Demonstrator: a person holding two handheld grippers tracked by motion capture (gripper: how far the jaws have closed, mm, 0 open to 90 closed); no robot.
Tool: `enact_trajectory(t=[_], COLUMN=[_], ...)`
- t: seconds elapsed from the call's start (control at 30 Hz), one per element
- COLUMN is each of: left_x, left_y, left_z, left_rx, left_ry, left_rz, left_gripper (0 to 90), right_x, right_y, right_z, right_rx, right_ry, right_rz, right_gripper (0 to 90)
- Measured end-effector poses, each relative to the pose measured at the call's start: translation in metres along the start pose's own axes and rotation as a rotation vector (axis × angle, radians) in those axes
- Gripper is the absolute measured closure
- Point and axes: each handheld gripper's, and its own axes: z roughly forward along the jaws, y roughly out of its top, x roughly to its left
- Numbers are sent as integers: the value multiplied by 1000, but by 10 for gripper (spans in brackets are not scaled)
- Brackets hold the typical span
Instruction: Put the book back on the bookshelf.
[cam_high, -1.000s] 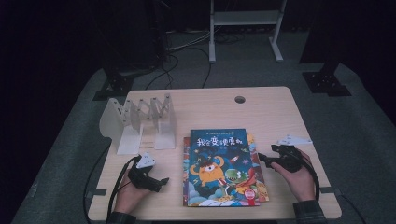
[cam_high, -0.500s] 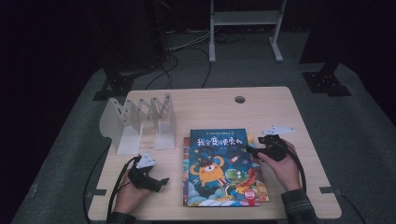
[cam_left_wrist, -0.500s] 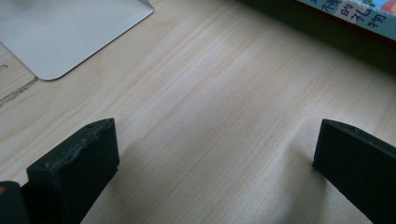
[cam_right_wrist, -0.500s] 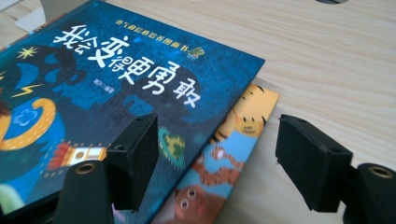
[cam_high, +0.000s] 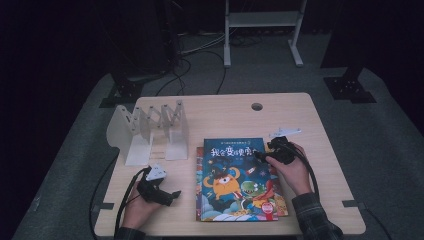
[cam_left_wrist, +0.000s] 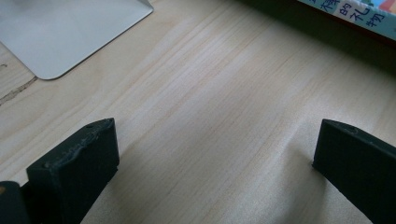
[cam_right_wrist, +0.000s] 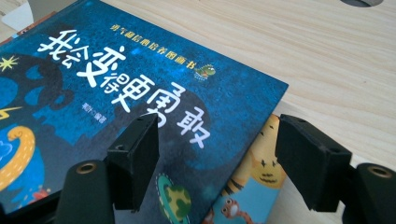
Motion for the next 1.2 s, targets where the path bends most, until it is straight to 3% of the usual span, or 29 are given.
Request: enact_trajectory(t=[0.13, 0.5, 0.9, 1.2], left_x=[0, 0, 0, 0], left_y=[0, 0, 0, 0], left_z=[0, 0, 0, 0], left_rx=[0, 0, 0, 0], left_ry=[0, 0, 0, 0], left_rz=[0, 0, 0, 0], left_gripper=[0, 0, 0, 0], right_x=[-1, -1, 6, 17], right_y=[2, 5, 8, 16], right_z=[10, 16, 25, 31], right_rx=[26, 42, 26, 51], right_ry=[7, 24, 87, 128], right_rz=[1, 33, -10, -51], right_gripper=[291, 273, 281, 287])
